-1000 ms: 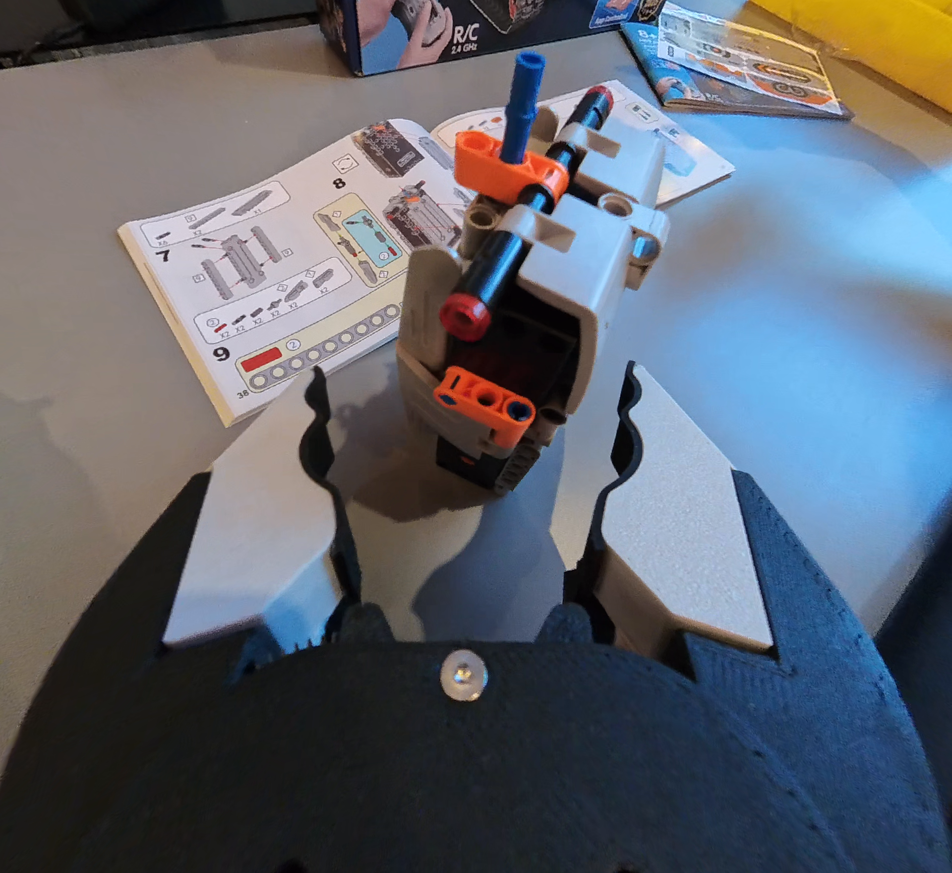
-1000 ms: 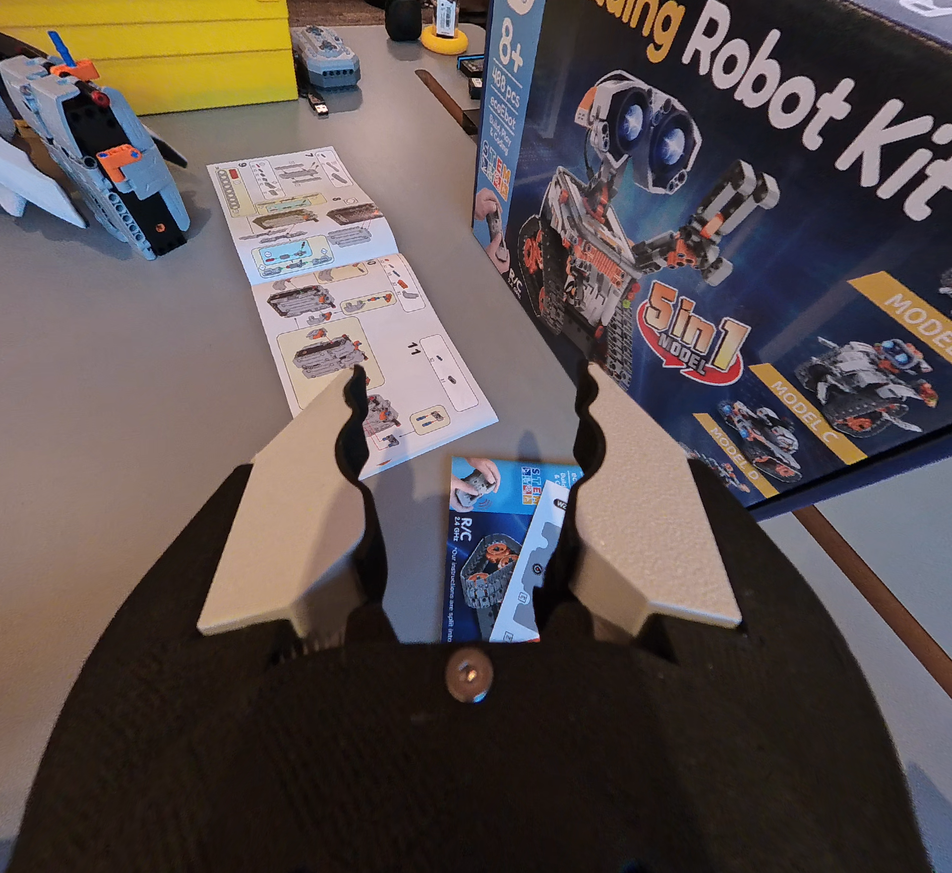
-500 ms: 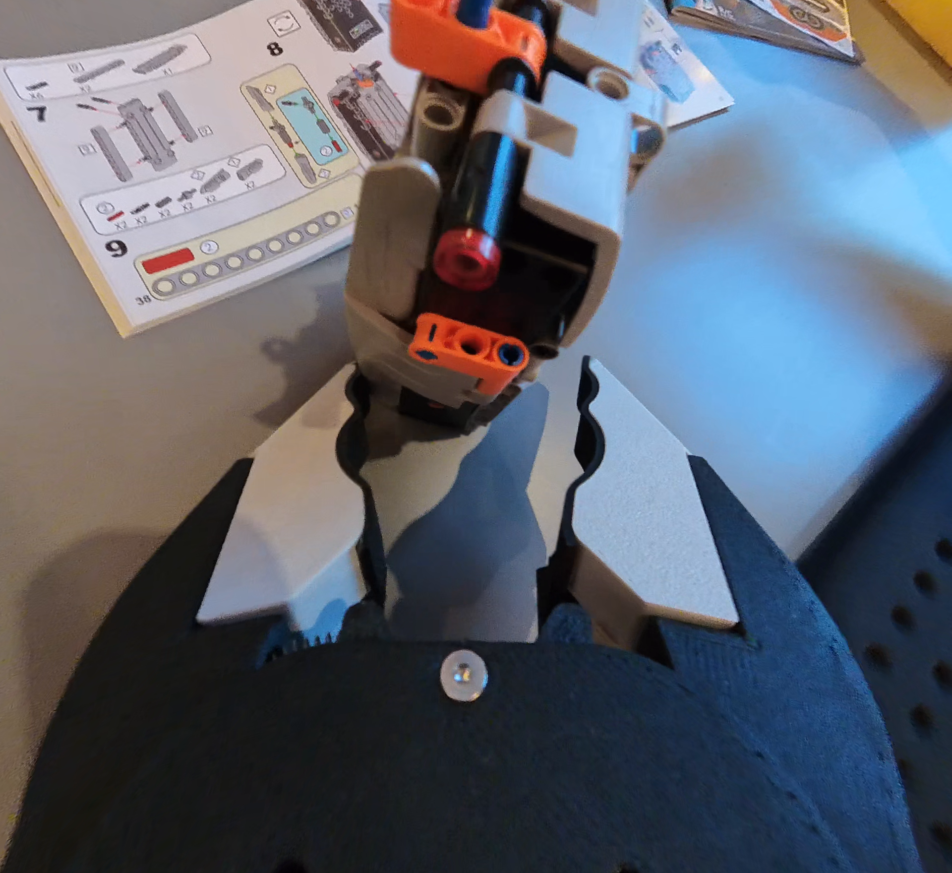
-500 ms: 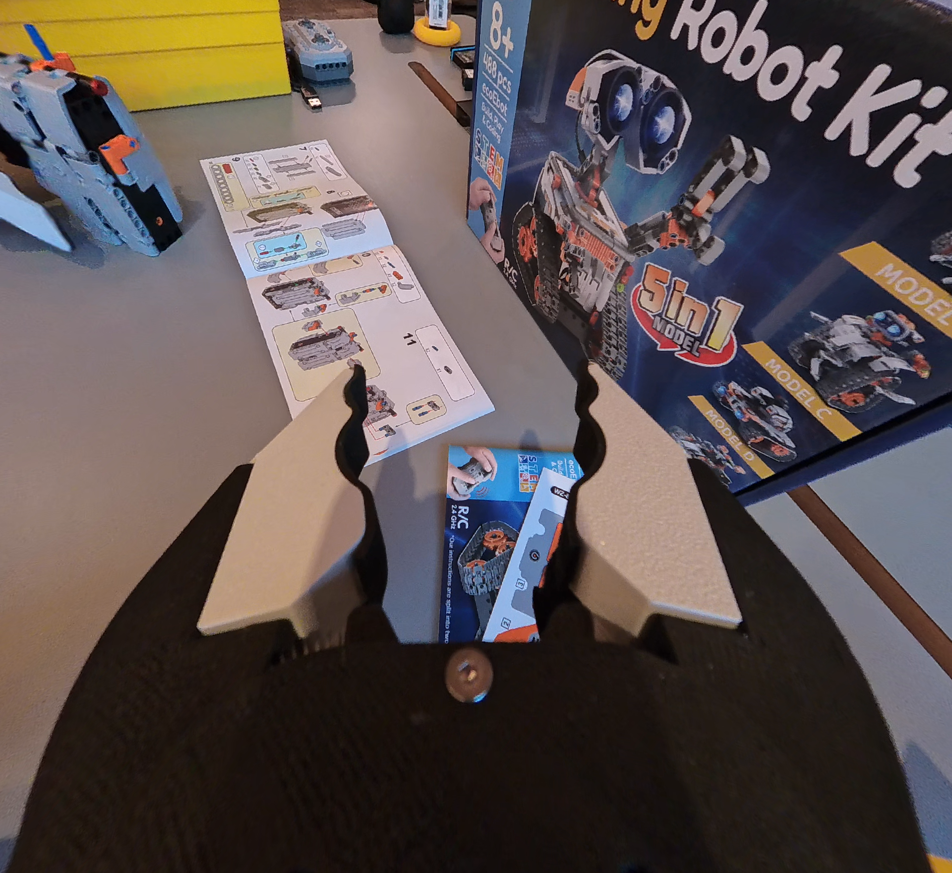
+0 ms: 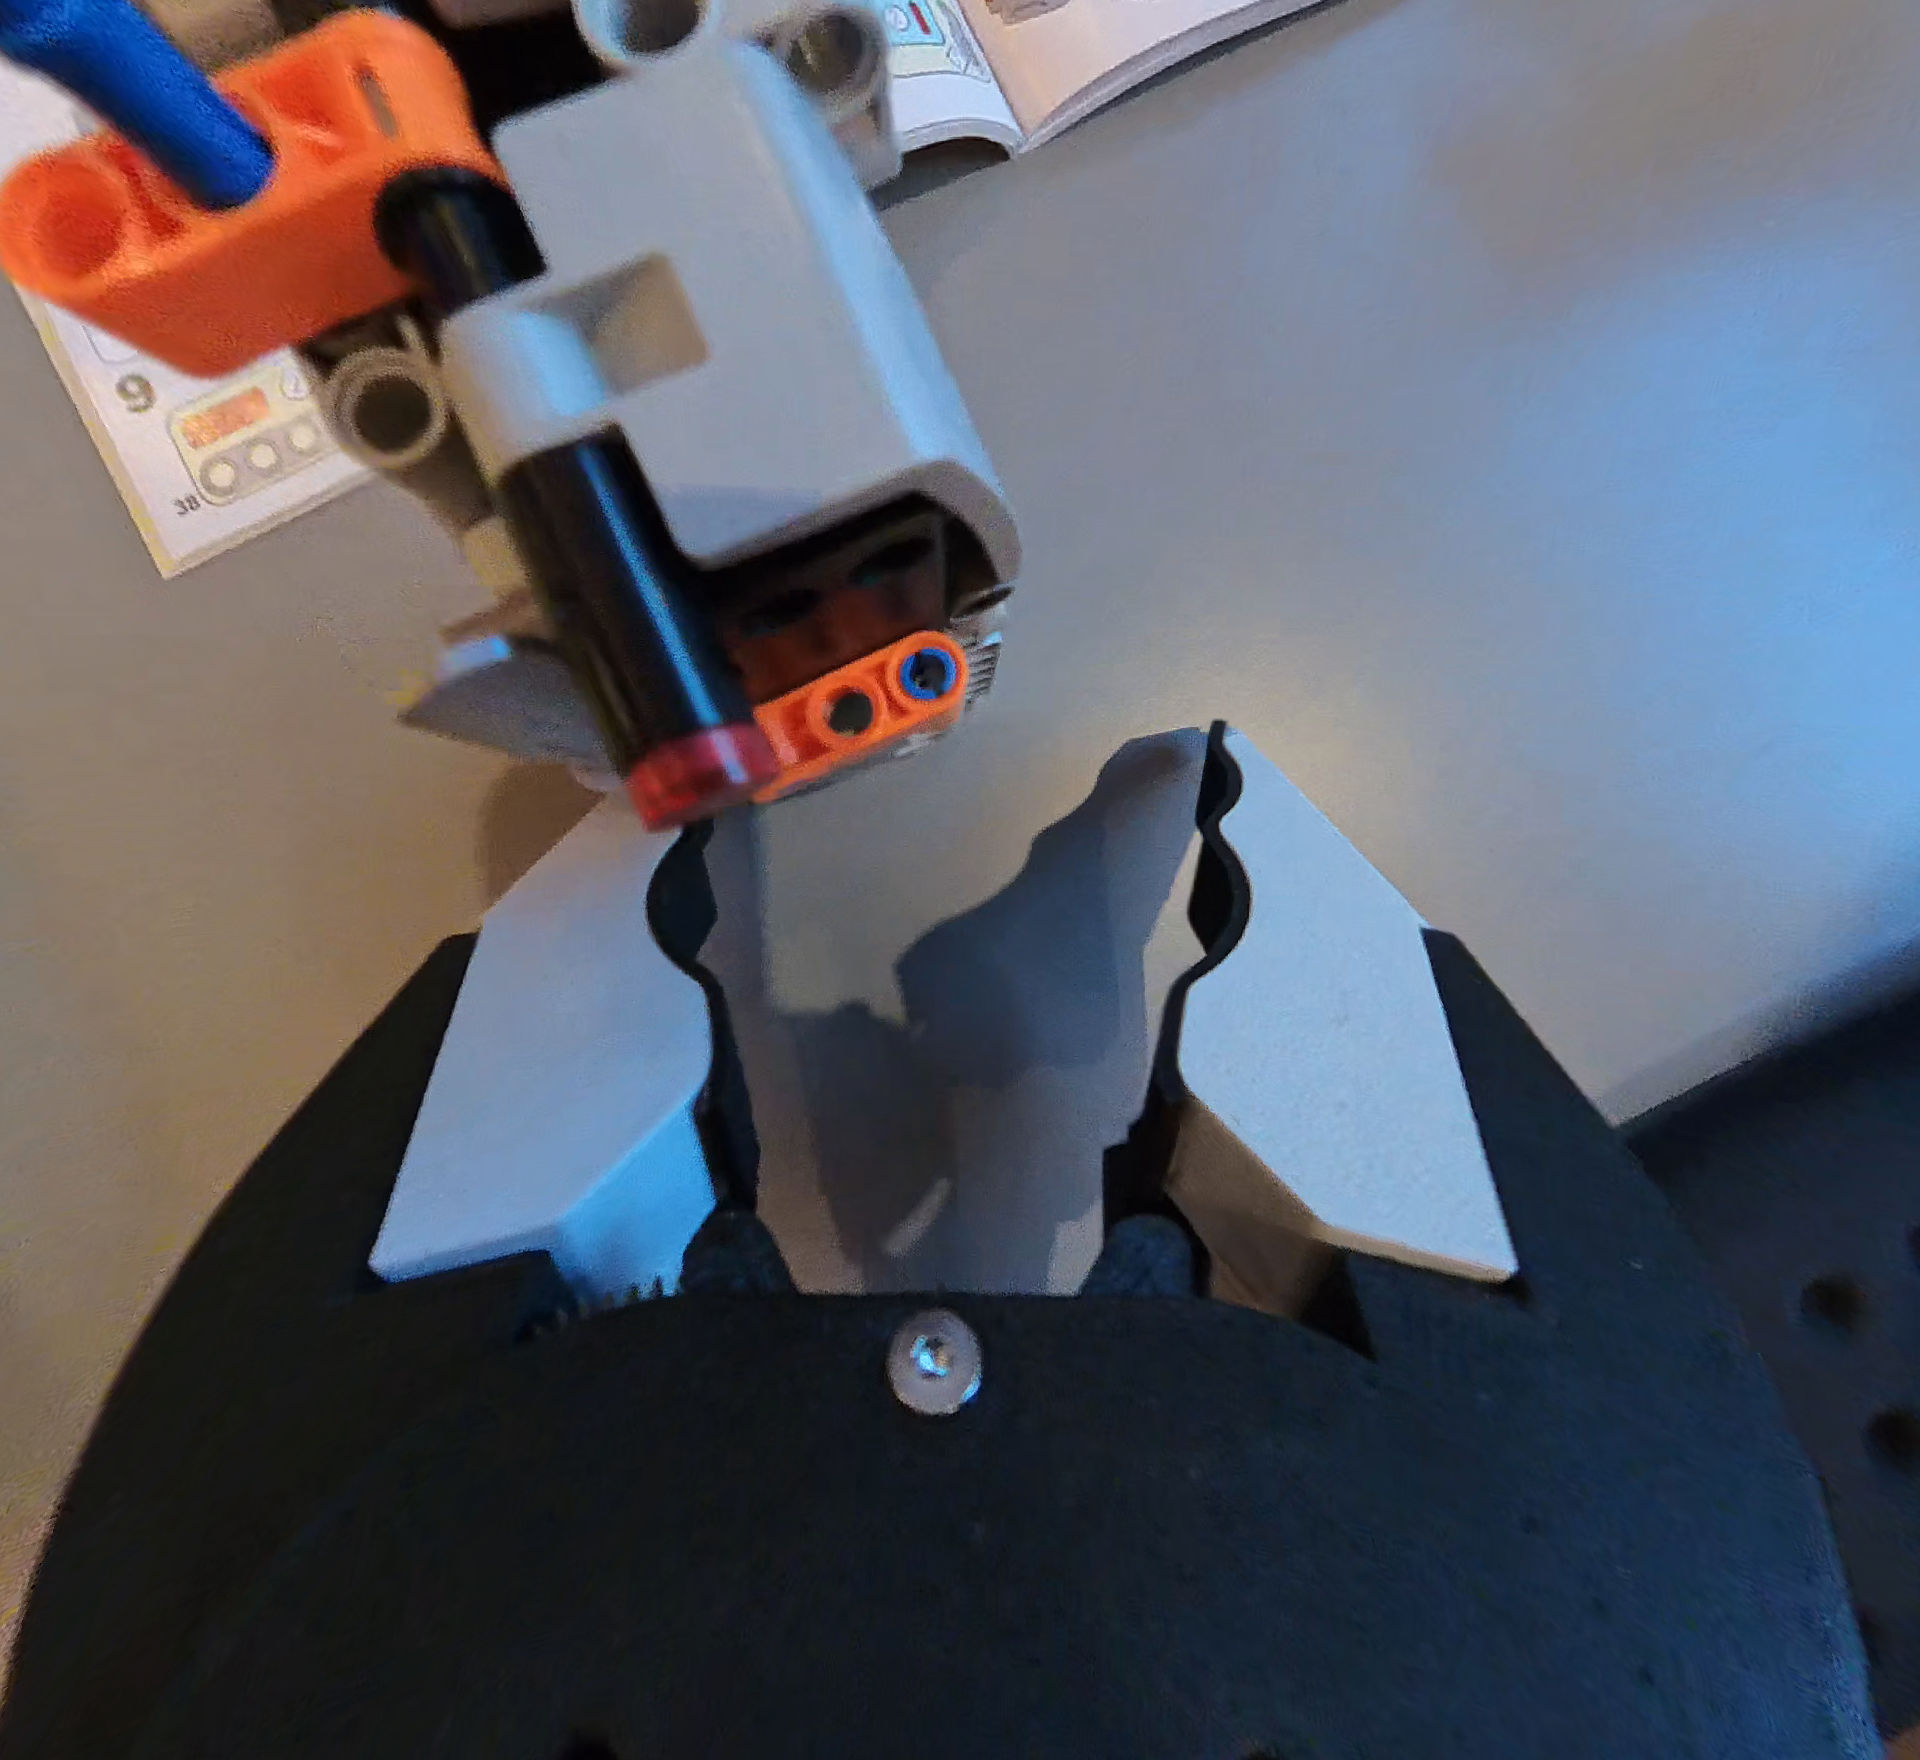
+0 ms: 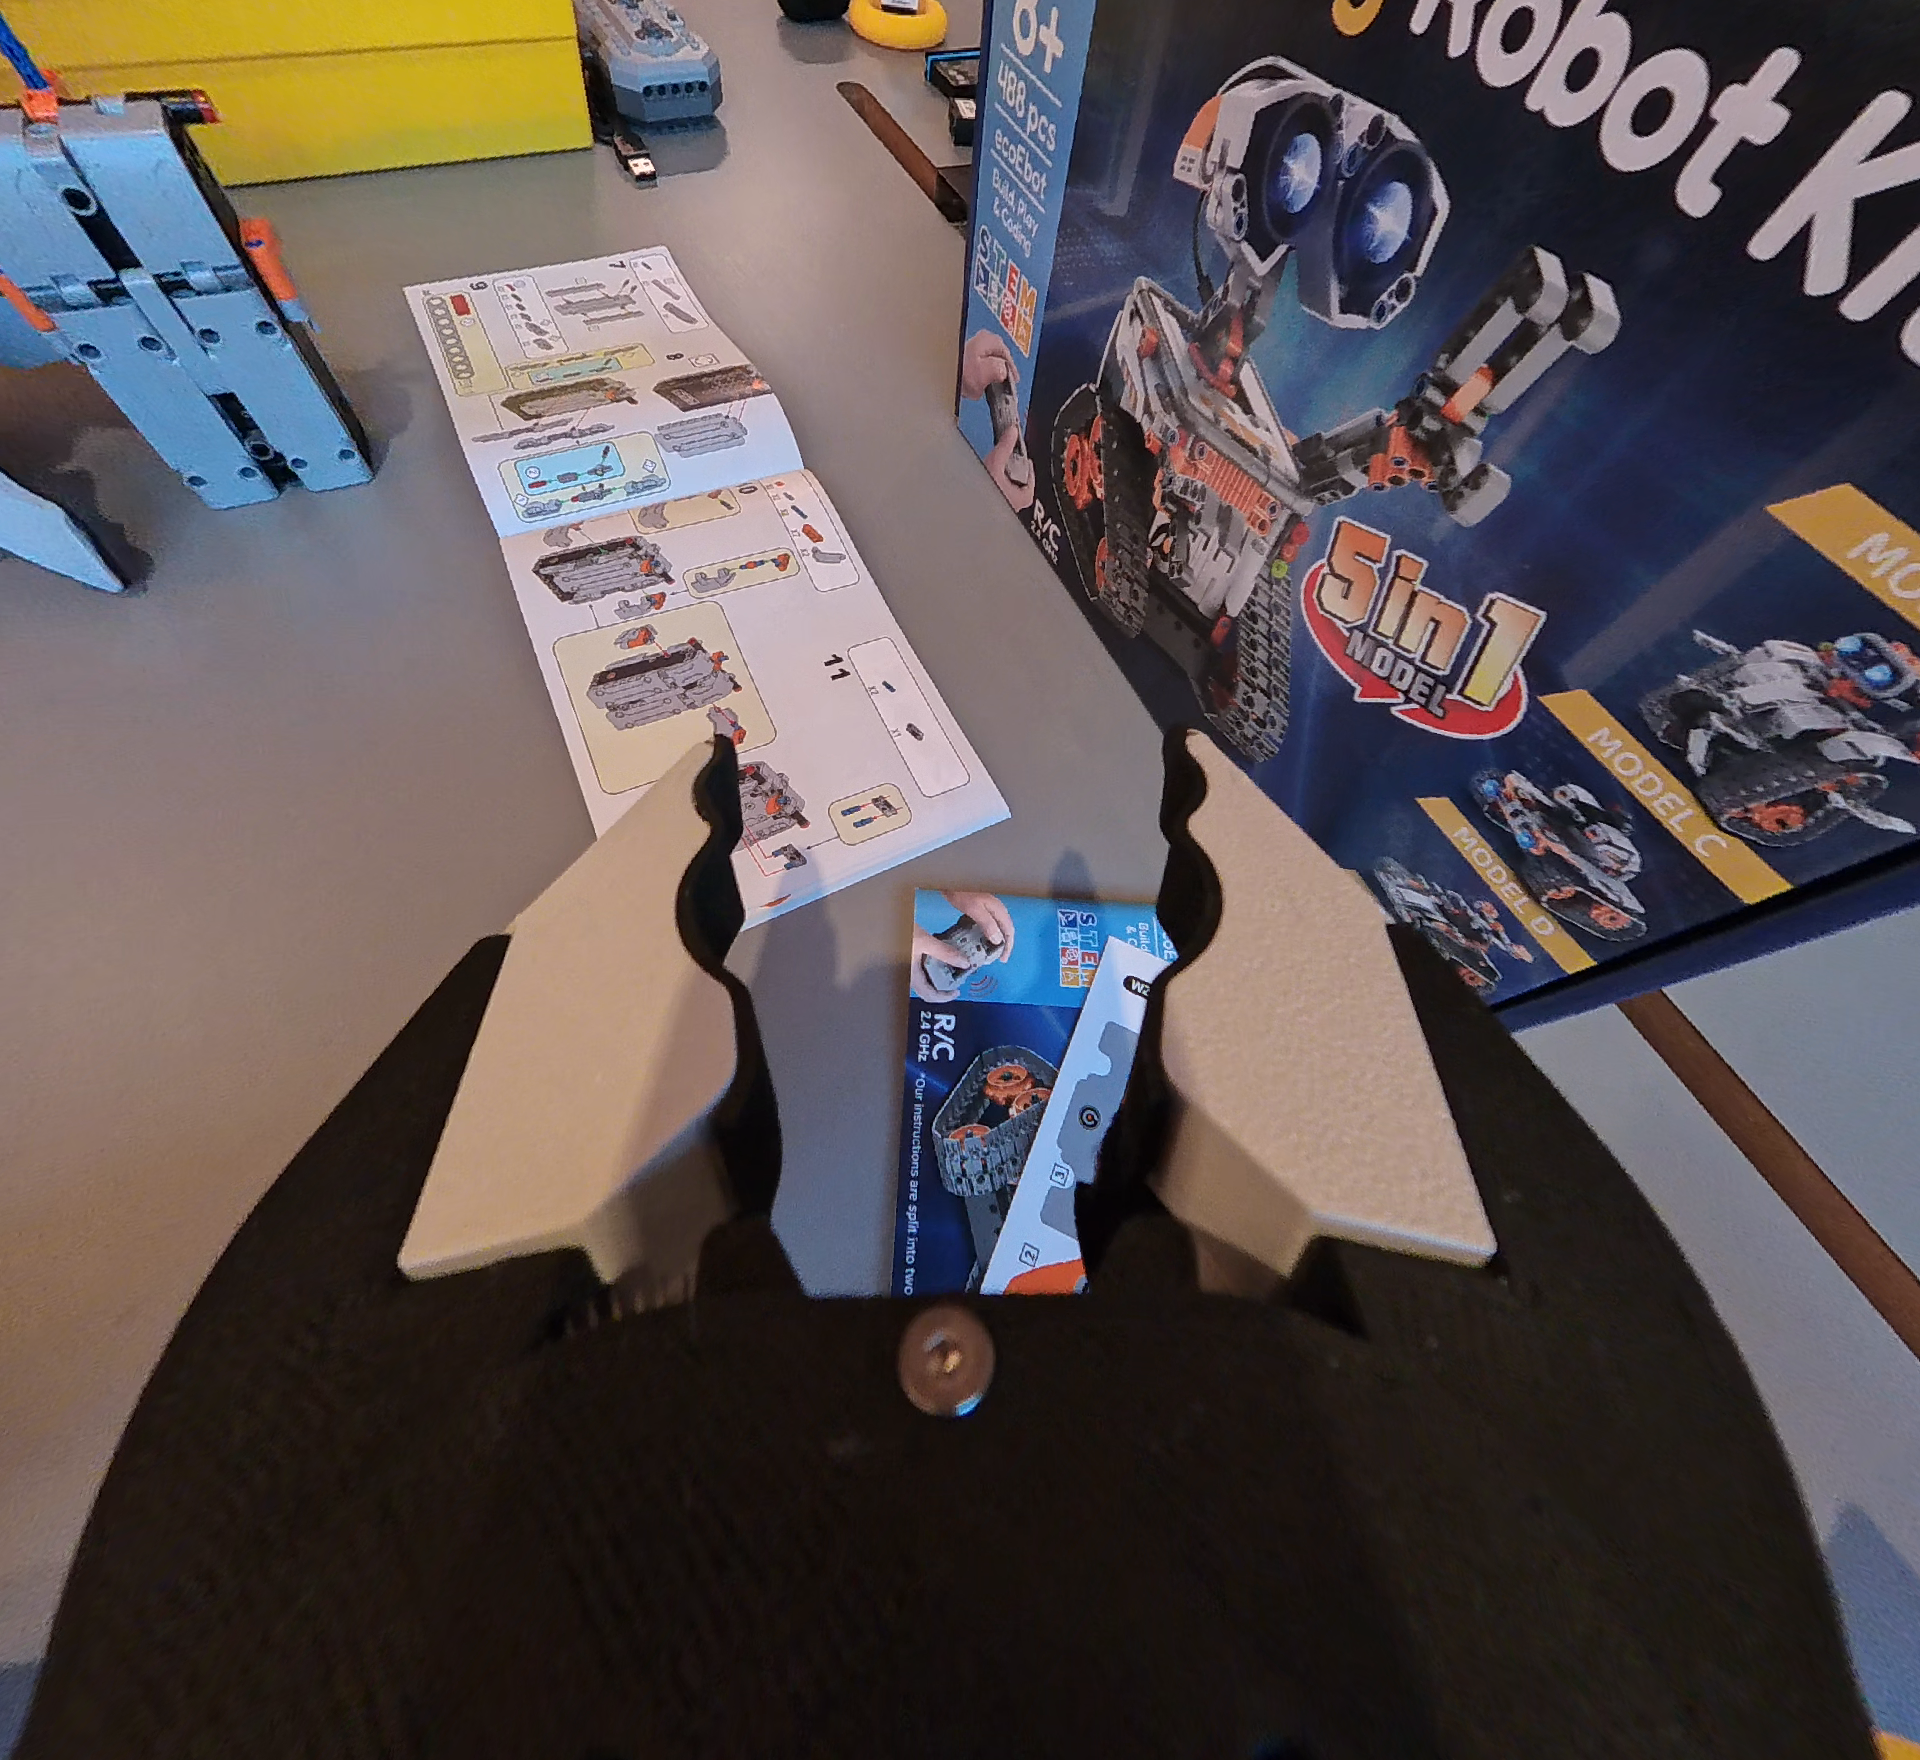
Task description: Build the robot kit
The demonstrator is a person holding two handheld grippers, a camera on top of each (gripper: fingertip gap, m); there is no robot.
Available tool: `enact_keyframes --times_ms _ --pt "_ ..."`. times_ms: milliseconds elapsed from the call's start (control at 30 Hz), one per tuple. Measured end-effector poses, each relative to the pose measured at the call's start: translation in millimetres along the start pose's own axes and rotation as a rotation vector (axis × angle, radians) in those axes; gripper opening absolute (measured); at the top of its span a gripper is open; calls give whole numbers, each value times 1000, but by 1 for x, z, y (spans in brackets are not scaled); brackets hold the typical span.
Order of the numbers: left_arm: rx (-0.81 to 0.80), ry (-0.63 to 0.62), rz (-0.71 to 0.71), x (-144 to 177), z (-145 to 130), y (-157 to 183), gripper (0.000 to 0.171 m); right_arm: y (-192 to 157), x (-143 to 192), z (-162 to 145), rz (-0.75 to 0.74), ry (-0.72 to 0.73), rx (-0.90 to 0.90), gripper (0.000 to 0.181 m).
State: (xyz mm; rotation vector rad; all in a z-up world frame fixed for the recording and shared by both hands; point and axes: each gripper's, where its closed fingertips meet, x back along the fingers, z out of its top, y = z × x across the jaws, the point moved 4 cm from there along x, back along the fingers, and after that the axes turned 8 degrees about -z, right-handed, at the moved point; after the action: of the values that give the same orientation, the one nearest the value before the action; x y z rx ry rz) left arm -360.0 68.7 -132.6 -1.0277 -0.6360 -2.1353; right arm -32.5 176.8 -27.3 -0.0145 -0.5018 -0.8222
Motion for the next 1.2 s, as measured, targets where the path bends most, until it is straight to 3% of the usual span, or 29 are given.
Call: enact_keyframes --times_ms 233,400,500,633,1067,1200 --pt "44 -35 54 -2 -2 13 95 -1 -3 -1 8 -7 0 81" --pt "120 -32 38 -1 0 20 94 -2 -5 -3 15 -15 1 81" --pt "188 -23 41 1 2 19 83 -2 -6 -4 17 -20 0 81" --pt "225 -16 16 2 3 22 86 -4 -8 -7 24 -33 1 81" --pt "219 -15 -27 -1 6 41 90 -7 -14 -13 38 -67 5 82" --pt "214 -14 -91 -4 11 52 83 -8 -16 -15 45 -77 3 81"
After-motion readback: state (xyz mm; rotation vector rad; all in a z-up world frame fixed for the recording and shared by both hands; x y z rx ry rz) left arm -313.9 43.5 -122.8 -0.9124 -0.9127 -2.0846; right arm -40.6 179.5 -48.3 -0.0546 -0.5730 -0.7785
